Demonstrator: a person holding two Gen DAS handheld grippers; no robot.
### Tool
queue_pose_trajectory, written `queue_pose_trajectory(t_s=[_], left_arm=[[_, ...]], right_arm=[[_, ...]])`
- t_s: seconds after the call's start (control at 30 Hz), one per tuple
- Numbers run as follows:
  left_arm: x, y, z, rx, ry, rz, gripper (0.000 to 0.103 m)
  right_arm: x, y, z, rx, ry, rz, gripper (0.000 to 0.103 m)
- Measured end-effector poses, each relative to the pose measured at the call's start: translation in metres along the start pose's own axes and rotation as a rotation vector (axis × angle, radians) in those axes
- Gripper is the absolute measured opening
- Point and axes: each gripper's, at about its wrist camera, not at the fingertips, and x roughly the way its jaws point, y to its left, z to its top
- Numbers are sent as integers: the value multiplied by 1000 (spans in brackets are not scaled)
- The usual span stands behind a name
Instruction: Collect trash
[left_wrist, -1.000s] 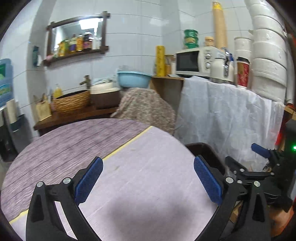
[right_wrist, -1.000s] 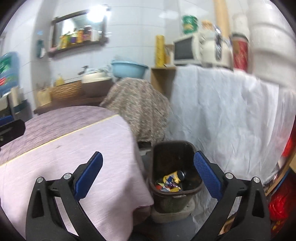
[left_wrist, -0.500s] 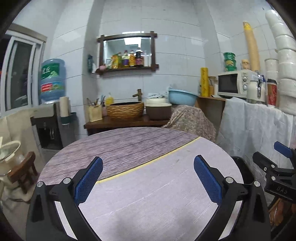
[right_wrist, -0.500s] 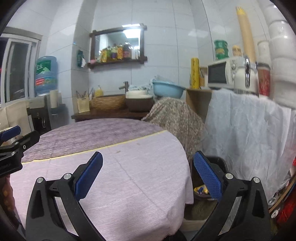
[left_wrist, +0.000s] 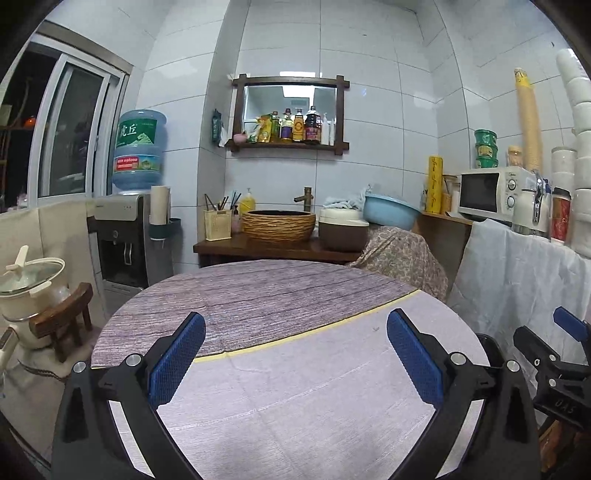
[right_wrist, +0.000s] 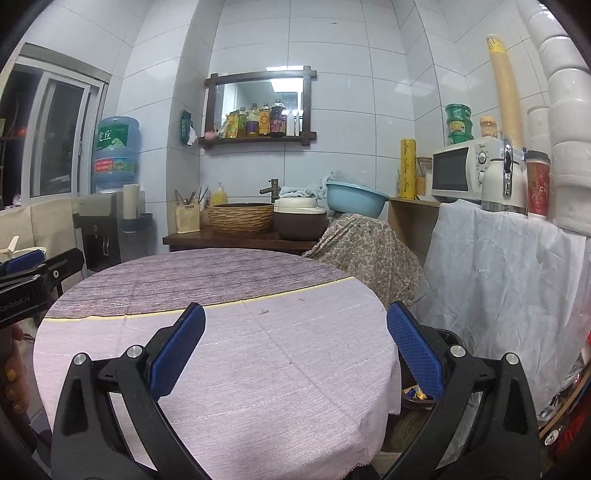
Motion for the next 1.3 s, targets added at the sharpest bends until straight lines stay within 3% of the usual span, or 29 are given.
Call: queue_pose_trajectory(t_s=[1.3], left_arm=[[0,8,-6,-8,25,-1,98]], right_arm=[[4,-13,-2,24,16,11,97]])
